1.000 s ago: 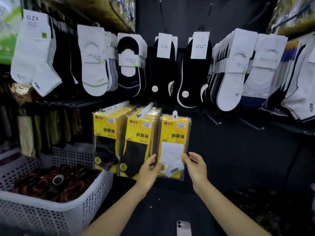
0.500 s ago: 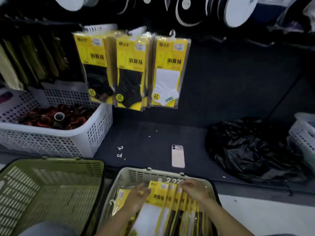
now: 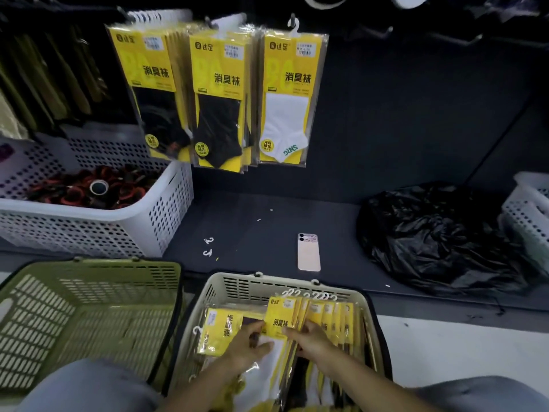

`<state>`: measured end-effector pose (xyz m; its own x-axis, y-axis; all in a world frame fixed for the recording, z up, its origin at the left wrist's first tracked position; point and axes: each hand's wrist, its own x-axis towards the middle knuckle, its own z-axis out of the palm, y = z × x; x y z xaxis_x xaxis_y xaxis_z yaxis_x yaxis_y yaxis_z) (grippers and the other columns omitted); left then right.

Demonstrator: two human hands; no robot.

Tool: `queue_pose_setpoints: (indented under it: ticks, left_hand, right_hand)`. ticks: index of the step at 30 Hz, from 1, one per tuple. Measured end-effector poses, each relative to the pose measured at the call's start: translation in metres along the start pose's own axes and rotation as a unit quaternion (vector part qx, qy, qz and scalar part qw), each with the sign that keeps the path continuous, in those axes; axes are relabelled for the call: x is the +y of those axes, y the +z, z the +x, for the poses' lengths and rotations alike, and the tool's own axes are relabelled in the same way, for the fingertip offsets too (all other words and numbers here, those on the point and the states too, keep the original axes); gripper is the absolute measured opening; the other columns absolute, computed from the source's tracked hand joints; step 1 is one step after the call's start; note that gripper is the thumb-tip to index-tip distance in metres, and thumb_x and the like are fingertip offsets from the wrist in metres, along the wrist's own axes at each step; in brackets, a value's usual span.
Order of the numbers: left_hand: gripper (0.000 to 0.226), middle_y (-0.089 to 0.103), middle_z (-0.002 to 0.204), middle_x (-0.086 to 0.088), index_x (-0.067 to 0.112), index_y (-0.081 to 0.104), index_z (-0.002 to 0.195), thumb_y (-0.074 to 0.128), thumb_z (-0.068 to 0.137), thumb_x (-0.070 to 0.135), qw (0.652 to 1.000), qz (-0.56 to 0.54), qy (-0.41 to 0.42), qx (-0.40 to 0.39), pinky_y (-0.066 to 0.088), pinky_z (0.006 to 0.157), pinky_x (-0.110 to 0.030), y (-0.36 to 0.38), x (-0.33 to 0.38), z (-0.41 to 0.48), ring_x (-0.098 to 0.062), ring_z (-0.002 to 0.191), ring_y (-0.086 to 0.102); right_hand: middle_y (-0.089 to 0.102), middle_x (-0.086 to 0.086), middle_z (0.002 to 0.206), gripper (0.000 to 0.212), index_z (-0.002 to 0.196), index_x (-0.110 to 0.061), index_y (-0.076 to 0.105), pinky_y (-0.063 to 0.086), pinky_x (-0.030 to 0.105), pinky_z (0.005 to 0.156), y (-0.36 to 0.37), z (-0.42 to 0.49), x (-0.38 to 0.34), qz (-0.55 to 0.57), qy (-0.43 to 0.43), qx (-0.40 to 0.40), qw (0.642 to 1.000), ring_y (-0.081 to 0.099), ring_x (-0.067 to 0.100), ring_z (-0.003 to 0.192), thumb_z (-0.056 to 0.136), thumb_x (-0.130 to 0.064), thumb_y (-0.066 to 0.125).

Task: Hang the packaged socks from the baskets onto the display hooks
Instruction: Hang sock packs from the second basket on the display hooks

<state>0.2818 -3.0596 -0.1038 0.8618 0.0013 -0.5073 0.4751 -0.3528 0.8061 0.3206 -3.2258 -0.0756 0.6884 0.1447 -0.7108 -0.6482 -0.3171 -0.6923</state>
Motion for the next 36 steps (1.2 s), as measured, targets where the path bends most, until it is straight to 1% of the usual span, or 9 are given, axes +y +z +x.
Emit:
queue_pose_setpoints:
  ticks: [3,6,8,12,19,26,30,34,36]
  left_hand:
    - [0.062,0.051,0.121,-0.004,0.018,0.046,0.132,0.077,0.078,0.024,0.997,-0.017,0.022,0.066,0.050,0.093,-0.031,-0.010,0.013,0.001,-0.018,0.110,0.055]
    - [0.055,0.063,0.116,0.004,0.024,0.049,0.124,0.076,0.077,0.034,0.989,-0.122,0.051,0.065,0.054,0.079,-0.026,-0.024,0.043,0.000,-0.012,0.102,0.064]
    - [0.045,0.070,0.110,0.007,0.029,0.052,0.119,0.070,0.079,0.036,0.979,-0.166,0.106,0.047,0.053,0.071,-0.018,-0.027,0.063,-0.003,-0.008,0.096,0.068]
    - [0.040,0.062,0.121,0.019,0.032,0.041,0.131,0.053,0.093,0.031,0.968,-0.165,0.187,0.021,0.047,0.084,-0.013,-0.013,0.072,-0.012,0.003,0.112,0.057]
    - [0.031,0.063,0.120,-0.005,0.013,0.046,0.123,0.055,0.094,0.016,0.976,-0.169,0.135,-0.007,0.051,0.079,-0.021,-0.003,0.058,-0.018,-0.006,0.103,0.064]
    - [0.034,0.073,0.099,0.000,0.017,0.064,0.110,0.063,0.082,0.037,0.968,-0.215,0.111,-0.063,0.053,0.067,-0.022,-0.040,0.114,-0.029,-0.013,0.087,0.069]
    - [0.036,0.074,0.096,-0.001,0.015,0.059,0.115,0.063,0.082,0.028,0.946,-0.292,0.134,-0.042,0.052,0.055,-0.020,-0.054,0.139,-0.032,-0.013,0.079,0.071]
    - [0.041,0.071,0.110,-0.005,0.016,0.058,0.117,0.067,0.078,0.028,0.941,-0.286,0.182,0.016,0.056,0.078,-0.031,-0.070,0.164,-0.030,-0.021,0.099,0.068]
    - [0.044,0.072,0.107,-0.003,0.018,0.058,0.115,0.072,0.075,0.027,0.938,-0.279,0.200,0.048,0.056,0.075,-0.029,-0.077,0.177,-0.029,-0.020,0.098,0.069]
  right_hand:
    - [0.061,0.002,0.127,0.031,0.116,-0.019,0.056,0.048,0.022,0.080,-0.003,-0.006,-0.017,0.017,-0.081,0.011,0.997,0.059,0.013,0.102,0.088,-0.027,0.068]
    - [0.068,-0.005,0.114,0.014,0.105,-0.026,0.061,0.049,0.017,0.079,-0.014,-0.018,-0.051,0.036,-0.177,-0.002,0.983,0.064,0.008,0.099,0.091,-0.025,0.063]
    - [0.069,-0.005,0.112,0.020,0.112,-0.023,0.060,0.052,0.017,0.082,-0.021,-0.025,-0.073,0.067,-0.244,-0.019,0.967,0.066,0.008,0.101,0.093,-0.017,0.061]
    - [0.071,-0.002,0.111,0.033,0.120,-0.016,0.057,0.055,0.022,0.082,-0.031,-0.031,-0.083,0.108,-0.291,-0.052,0.949,0.068,0.011,0.102,0.088,-0.013,0.065]
    - [0.071,-0.006,0.110,0.037,0.120,-0.026,0.056,0.054,0.020,0.074,-0.030,-0.028,-0.057,0.082,-0.264,-0.037,0.960,0.069,0.009,0.098,0.086,-0.020,0.070]
    - [0.074,-0.006,0.096,0.040,0.107,-0.022,0.060,0.053,0.017,0.067,-0.038,-0.037,-0.098,0.133,-0.326,0.046,0.935,0.071,0.013,0.090,0.073,-0.030,0.079]
    - [0.058,-0.003,0.085,0.034,0.095,-0.017,0.054,0.047,0.011,0.065,-0.043,-0.041,-0.127,0.129,-0.385,0.168,0.898,0.057,0.011,0.077,0.074,-0.020,0.080]
    - [0.057,0.004,0.081,0.022,0.087,-0.012,0.055,0.048,0.019,0.067,-0.039,-0.049,-0.156,0.169,-0.411,0.134,0.886,0.055,0.013,0.074,0.078,-0.010,0.076]
    - [0.054,0.005,0.080,0.026,0.091,-0.009,0.052,0.048,0.016,0.064,-0.036,-0.056,-0.172,0.191,-0.423,0.120,0.878,0.054,0.010,0.070,0.078,-0.007,0.074]
